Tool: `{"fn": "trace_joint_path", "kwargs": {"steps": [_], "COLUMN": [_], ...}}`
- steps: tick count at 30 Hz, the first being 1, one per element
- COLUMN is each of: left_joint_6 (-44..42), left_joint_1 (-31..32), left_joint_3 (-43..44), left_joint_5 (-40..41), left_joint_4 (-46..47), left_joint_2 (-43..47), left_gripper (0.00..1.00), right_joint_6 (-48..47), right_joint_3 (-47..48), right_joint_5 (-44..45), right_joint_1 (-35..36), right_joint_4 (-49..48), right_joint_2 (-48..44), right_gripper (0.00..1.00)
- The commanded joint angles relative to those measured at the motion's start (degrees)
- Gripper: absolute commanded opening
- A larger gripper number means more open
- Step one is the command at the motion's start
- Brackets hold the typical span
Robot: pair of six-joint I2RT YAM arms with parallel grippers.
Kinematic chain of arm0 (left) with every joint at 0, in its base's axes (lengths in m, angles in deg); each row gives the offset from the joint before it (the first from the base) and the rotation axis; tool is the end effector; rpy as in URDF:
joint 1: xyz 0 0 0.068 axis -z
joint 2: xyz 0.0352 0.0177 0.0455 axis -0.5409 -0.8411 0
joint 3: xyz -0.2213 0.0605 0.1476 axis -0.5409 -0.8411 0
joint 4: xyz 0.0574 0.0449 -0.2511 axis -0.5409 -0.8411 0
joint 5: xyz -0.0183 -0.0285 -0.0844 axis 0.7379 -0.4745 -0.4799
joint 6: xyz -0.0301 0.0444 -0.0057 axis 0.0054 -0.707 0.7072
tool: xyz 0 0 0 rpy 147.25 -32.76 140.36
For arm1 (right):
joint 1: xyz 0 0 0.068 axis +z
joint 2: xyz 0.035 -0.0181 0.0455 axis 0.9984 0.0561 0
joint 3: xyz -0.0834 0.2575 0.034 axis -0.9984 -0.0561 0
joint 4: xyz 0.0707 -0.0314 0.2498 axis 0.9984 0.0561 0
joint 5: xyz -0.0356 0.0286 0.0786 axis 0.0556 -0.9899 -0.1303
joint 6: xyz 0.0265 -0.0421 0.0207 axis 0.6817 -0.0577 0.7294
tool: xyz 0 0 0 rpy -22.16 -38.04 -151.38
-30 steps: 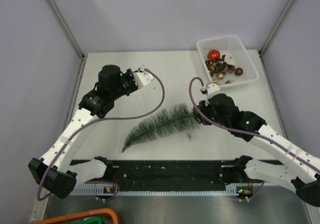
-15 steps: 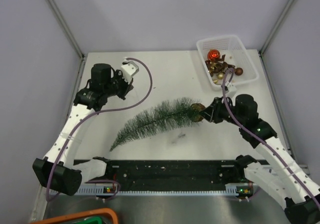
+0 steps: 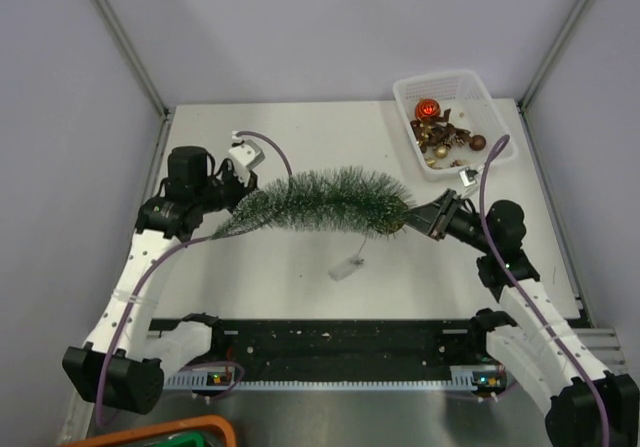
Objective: Decorate the small christmas tree
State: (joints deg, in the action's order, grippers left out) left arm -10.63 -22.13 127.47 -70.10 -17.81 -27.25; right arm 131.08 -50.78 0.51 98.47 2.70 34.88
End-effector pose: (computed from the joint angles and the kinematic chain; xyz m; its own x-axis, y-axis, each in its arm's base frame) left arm 0.2120 -0.0598 0.3518 -0.3717 0.3283 -0.8684 0.7436 0.6653 -0.0667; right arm 0.1678 0.0591 0.2646 -0.7211 0.4775 -0.5021 -0.3688 0.3490 0.8615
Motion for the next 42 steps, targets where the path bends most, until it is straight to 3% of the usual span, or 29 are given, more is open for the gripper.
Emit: {"fn": "trace_joint_path", "kwargs": {"steps": [1, 7, 8, 19, 20, 23, 24, 26, 30, 34, 36, 42], "left_joint_6": [2.17, 7.27, 7.89, 12.9, 13.08, 12.12, 11.59, 9.75, 6.41, -6.83, -13.7, -27.95], "left_joint_1": [-0.5, -0.86, -0.86, -0.86, -0.86, -0.86, -0.77, -0.68, 0.46, 3.97, 7.65, 13.47], "left_joint_3": [-1.89, -3.47, -3.91, -9.62, -10.67, -14.63, -15.95, -18.41, -19.83, -20.7, -21.67, -29.04], "left_joint_5": [-2.39, -5.19, -5.63, -5.2, -5.9, -9.75, -12.12, -16.34, -13.82, -11.88, -6.81, -0.28], "left_joint_4": [2.69, 2.51, 2.51, 5.93, 6.46, 8.92, 10.15, 12.69, 17.71, 20.45, 21.92, 37.38], "left_joint_2": [4.19, 6.38, 7.0, 12.54, 13.06, 14.47, 14.56, 14.13, 11.31, 10.61, 10.43, 10.96], "left_gripper": [0.11, 0.22, 0.29, 0.32, 0.57, 0.82, 0.99, 0.99, 0.99, 0.99, 0.99, 0.99], "right_joint_6": [13.14, 15.54, 14.84, -0.54, -1.07, -2.04, -2.31, -2.4, -2.66, -1.96, -1.69, -0.37], "right_joint_3": [-1.26, -0.13, 1.27, 16.39, 17.36, 19.12, 19.56, 19.92, 20.53, 21.06, 21.59, 21.94], "right_joint_5": [-4.01, -3.31, -3.14, -2.87, -3.04, -3.31, -3.57, -4.1, -5.16, -5.77, -6.3, -7.88], "right_joint_1": [-2.28, -2.28, -2.28, -2.19, -2.28, -2.28, -2.19, -2.19, -2.28, -2.28, -2.28, -2.28], "right_joint_4": [-18.07, -18.72, -16.88, 9.67, 11.16, 13.36, 13.72, 14.16, 15.04, 15.05, 14.78, 13.29], "right_joint_2": [0.78, 1.05, 0.79, 1.57, 2.01, 2.8, 3.07, 3.51, 3.95, 4.12, 4.56, 5.18], "right_gripper": [0.0, 0.0, 0.0, 0.0, 0.0, 0.0, 0.0, 0.0, 0.0, 0.0, 0.0, 0.0]}}
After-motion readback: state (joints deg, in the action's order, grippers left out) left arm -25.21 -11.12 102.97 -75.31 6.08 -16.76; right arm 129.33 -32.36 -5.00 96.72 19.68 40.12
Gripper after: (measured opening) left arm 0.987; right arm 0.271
